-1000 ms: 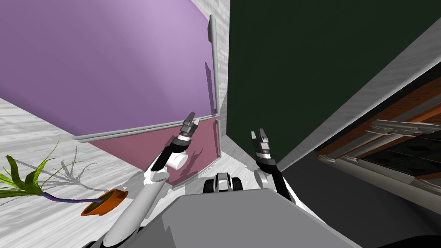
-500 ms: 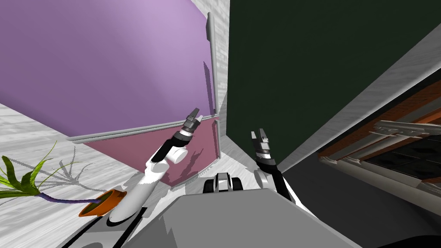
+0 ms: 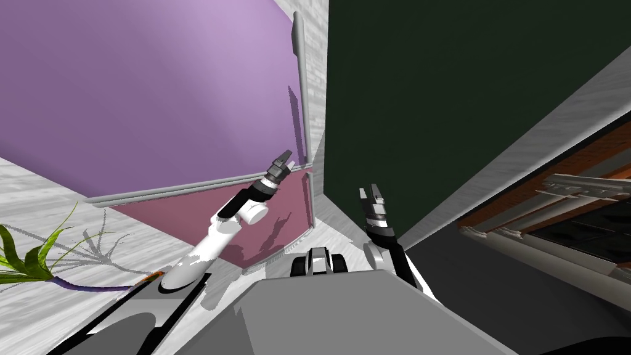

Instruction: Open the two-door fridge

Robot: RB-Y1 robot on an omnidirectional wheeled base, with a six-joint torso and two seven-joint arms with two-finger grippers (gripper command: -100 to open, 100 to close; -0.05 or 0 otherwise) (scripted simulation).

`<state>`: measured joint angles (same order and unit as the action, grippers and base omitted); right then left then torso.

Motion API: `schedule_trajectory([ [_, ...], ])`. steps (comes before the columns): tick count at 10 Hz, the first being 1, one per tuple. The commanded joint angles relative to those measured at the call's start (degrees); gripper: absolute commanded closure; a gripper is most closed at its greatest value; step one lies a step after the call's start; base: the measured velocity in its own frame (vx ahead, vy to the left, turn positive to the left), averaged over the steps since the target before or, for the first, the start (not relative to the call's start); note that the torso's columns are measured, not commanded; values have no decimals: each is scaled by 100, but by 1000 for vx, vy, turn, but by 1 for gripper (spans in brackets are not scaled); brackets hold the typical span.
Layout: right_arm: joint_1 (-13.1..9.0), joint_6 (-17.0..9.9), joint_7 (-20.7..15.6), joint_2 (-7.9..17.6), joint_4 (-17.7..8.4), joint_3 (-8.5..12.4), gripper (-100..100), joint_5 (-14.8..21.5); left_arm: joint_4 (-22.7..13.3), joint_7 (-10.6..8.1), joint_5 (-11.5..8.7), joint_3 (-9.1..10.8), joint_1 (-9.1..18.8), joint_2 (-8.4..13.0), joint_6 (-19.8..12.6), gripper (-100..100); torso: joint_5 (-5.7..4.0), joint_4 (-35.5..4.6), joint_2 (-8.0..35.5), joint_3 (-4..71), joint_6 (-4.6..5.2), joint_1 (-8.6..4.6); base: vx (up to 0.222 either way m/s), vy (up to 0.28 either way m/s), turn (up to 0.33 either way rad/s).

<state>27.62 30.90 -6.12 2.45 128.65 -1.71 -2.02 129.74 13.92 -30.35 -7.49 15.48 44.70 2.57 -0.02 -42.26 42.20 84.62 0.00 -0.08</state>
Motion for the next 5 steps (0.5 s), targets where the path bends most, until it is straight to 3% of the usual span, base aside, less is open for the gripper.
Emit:
schedule_trajectory([
  [1,0,0,0,0,0,0,0,0,-65,25,-289,-138,425,414,-222,-100,1,-1,5,-2,0,6,40,-51,16],
  [2,0,0,0,0,0,0,0,0,-65,25,-289,-138,440,451,-222,-100,2,-2,8,-4,0,8,29,-38,11],
  [4,0,0,0,0,0,0,0,0,-236,23,-647,-328,856,849,-455,-100,4,-4,12,-7,-1,13,41,-48,31],
  [5,0,0,0,0,0,0,0,0,-236,23,-647,-328,914,963,-455,-100,1,-1,4,-3,0,4,48,-57,12],
])
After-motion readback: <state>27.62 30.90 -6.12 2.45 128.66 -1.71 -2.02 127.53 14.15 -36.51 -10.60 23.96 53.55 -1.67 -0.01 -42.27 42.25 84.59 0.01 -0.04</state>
